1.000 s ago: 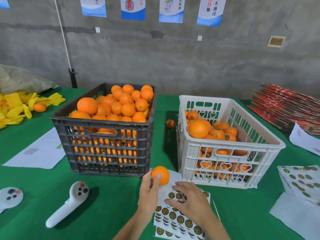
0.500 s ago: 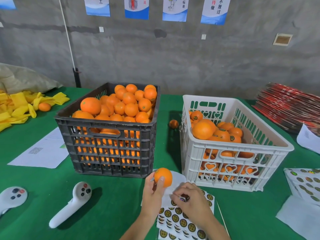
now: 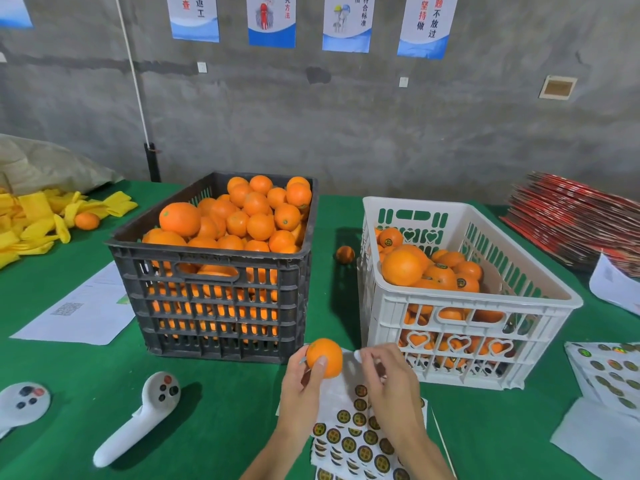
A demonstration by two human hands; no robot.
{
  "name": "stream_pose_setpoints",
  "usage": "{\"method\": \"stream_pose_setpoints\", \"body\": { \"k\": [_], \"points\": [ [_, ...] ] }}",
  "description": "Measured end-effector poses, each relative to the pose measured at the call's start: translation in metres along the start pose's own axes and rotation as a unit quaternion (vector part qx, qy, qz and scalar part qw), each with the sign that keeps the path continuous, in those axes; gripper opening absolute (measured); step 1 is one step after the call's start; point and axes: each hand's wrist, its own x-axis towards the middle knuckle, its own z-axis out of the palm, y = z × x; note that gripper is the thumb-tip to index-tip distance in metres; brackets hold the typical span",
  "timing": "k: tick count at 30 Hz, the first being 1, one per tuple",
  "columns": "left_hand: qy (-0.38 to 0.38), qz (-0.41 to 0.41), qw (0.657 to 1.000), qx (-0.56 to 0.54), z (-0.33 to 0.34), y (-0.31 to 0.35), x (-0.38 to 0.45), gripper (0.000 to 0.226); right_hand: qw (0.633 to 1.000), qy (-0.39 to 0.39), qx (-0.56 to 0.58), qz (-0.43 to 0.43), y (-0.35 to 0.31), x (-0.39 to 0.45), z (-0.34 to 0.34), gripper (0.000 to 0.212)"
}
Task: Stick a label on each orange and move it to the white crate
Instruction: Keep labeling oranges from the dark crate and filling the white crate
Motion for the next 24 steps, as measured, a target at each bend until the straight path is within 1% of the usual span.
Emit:
{"method": "stream_pose_setpoints", "body": {
  "k": [2, 4, 6, 7, 9, 11, 13, 14, 16, 18, 19, 20, 22, 23, 24],
  "points": [
    [-0.004, 0.018, 1.0, 0.017, -0.002, 0.011, 0.0, 0.042, 0.993, 0.07, -0.052, -0.075, -0.016, 0.013, -0.001, 0.013],
    [-0.007, 0.043, 0.999, 0.015, -0.002, 0.03, -0.002, 0.041, 0.974, 0.119, -0.107, -0.16, -0.03, 0.026, -0.002, 0.013],
    [-0.014, 0.073, 0.997, 0.008, 0.0, 0.05, -0.005, 0.04, 0.953, 0.13, -0.146, -0.23, -0.042, 0.037, -0.004, 0.015],
    [-0.019, 0.087, 0.996, -0.002, 0.0, 0.06, -0.006, 0.042, 0.948, 0.129, -0.145, -0.251, -0.048, 0.041, -0.006, 0.016],
    [-0.026, 0.114, 0.993, -0.021, 0.0, 0.084, -0.006, 0.048, 0.957, 0.117, -0.089, -0.251, -0.061, 0.048, -0.015, 0.02],
    [-0.018, 0.144, 0.989, -0.028, -0.002, 0.11, -0.002, 0.049, 0.964, 0.077, -0.038, -0.251, -0.073, 0.056, -0.027, 0.03],
    [-0.012, 0.16, 0.987, -0.029, -0.005, 0.139, 0.002, 0.048, 0.958, 0.046, -0.064, -0.275, -0.083, 0.066, -0.039, 0.047],
    [-0.017, 0.17, 0.985, -0.021, -0.005, 0.154, 0.004, 0.046, 0.954, 0.043, -0.087, -0.283, -0.088, 0.072, -0.045, 0.057],
    [-0.054, 0.192, 0.98, 0.011, -0.004, 0.182, 0.009, 0.04, 0.951, 0.067, -0.108, -0.282, -0.097, 0.085, -0.054, 0.067],
    [-0.092, 0.208, 0.972, 0.056, 0.0, 0.205, 0.019, 0.035, 0.953, 0.104, -0.095, -0.268, -0.102, 0.101, -0.062, 0.067],
    [-0.092, 0.219, 0.968, 0.079, 0.0, 0.214, 0.025, 0.037, 0.955, 0.116, -0.089, -0.257, -0.103, 0.108, -0.065, 0.066],
    [-0.076, 0.231, 0.965, 0.1, -0.001, 0.223, 0.034, 0.04, 0.957, 0.128, -0.091, -0.245, -0.102, 0.116, -0.069, 0.066],
    [-0.013, 0.265, 0.949, 0.172, -0.014, 0.24, 0.055, 0.042, 0.958, 0.15, -0.121, -0.213, -0.096, 0.13, -0.076, 0.064],
    [0.023, 0.283, 0.928, 0.241, -0.025, 0.248, 0.068, 0.043, 0.957, 0.157, -0.143, -0.195, -0.092, 0.136, -0.08, 0.063],
    [0.056, 0.29, 0.896, 0.331, -0.039, 0.254, 0.082, 0.044, 0.956, 0.16, -0.165, -0.181, -0.086, 0.141, -0.084, 0.062]
  ]
}}
